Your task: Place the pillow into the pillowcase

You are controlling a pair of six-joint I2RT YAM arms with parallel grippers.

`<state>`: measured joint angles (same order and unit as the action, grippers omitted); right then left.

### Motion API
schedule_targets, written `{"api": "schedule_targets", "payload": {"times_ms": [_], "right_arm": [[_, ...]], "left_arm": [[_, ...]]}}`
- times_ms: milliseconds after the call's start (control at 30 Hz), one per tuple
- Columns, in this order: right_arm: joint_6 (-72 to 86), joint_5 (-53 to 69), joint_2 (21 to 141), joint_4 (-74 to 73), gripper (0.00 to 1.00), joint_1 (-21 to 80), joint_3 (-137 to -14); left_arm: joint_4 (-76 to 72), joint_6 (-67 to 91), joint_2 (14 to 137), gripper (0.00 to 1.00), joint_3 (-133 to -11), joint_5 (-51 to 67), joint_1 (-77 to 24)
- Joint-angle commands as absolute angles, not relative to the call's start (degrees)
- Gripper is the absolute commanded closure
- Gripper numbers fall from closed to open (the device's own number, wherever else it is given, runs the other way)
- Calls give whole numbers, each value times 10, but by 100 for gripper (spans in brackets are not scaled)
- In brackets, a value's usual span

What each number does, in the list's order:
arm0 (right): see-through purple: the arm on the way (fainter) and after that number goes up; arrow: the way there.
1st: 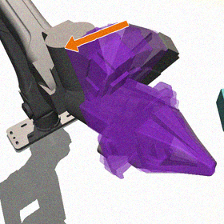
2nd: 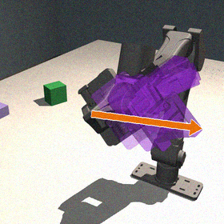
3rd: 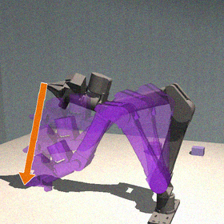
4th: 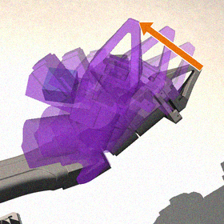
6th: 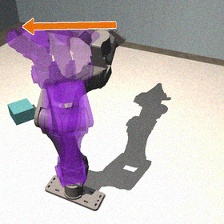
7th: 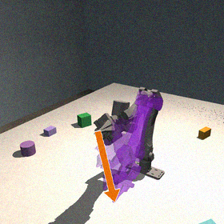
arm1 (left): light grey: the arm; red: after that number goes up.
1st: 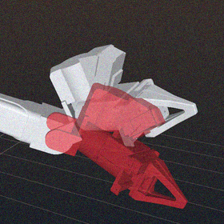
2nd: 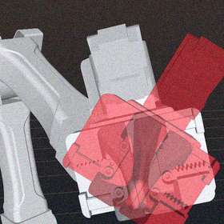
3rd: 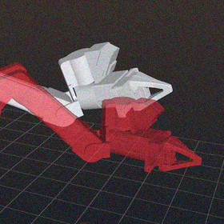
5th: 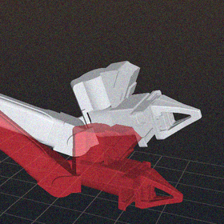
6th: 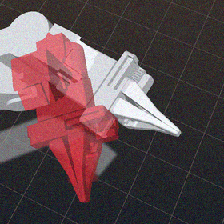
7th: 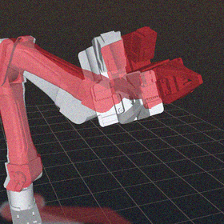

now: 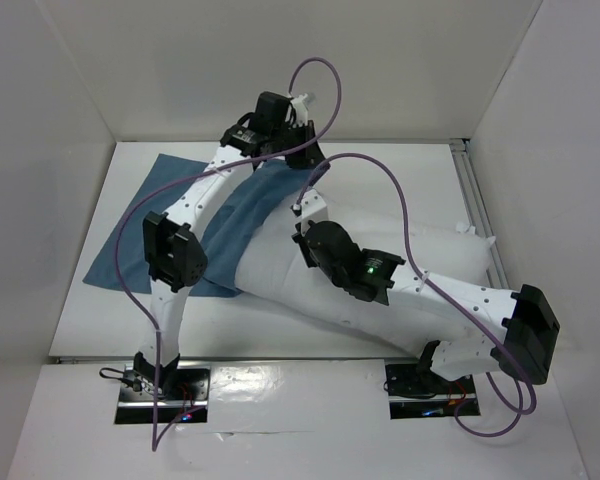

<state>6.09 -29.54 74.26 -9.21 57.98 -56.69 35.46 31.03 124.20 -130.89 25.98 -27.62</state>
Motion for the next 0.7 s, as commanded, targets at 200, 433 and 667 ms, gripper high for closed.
{"api": "schedule_targets", "payload": {"times_ms": [200, 433, 667], "right_arm": [[77, -340, 727, -91, 100, 594, -589], [83, -335, 732, -91, 100, 594, -589], [83, -345, 726, -91, 100, 589, -589]], "left_arm": [[315, 328, 1325, 44, -1334, 432, -316], [354, 279, 1203, 0, -1355, 395, -292], [274, 301, 1037, 3, -1236, 299, -240]]}}
